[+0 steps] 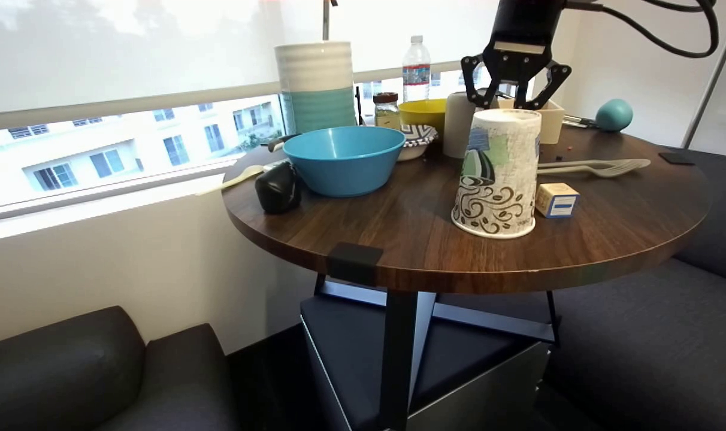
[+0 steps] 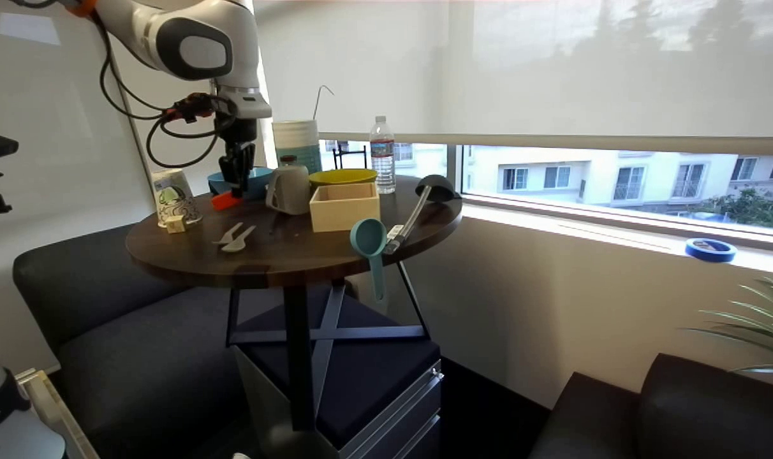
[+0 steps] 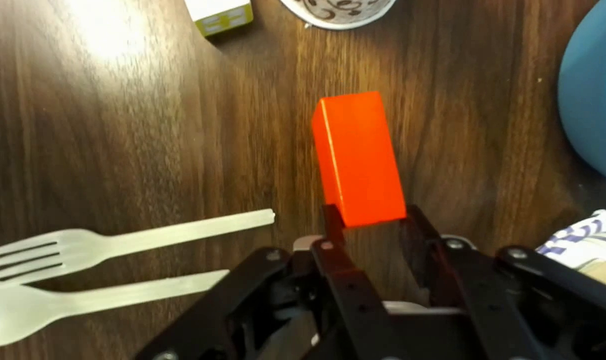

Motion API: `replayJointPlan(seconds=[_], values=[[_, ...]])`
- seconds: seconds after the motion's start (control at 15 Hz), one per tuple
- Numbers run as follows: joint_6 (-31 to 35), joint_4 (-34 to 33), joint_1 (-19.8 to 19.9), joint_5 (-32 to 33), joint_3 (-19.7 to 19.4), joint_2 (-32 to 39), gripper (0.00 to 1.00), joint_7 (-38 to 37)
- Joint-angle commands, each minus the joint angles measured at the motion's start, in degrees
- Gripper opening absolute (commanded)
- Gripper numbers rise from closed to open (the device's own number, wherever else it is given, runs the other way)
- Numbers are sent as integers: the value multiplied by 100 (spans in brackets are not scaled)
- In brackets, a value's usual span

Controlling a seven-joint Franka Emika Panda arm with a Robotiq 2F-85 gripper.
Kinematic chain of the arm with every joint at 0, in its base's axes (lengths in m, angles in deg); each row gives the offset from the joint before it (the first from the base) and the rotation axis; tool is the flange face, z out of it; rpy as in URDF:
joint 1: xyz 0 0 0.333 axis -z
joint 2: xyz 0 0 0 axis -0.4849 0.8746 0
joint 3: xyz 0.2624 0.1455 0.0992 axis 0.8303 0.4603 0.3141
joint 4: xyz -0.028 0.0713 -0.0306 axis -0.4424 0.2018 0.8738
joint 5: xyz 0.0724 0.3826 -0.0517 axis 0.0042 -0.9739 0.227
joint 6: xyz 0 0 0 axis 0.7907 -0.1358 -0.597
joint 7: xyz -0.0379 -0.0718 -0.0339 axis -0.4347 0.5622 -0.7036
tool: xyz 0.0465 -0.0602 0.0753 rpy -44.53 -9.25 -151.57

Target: Put the orange block upright then place the coffee cup over the block

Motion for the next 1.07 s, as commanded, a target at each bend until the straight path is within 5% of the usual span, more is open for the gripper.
replayJointPlan(seconds=[0.0, 0.53, 1.0], values=[[347, 69, -114, 583, 237, -267, 9, 209], [2298, 650, -385, 299, 238, -347, 9, 2076], [3343, 960, -584, 150, 220, -261, 9, 3299]])
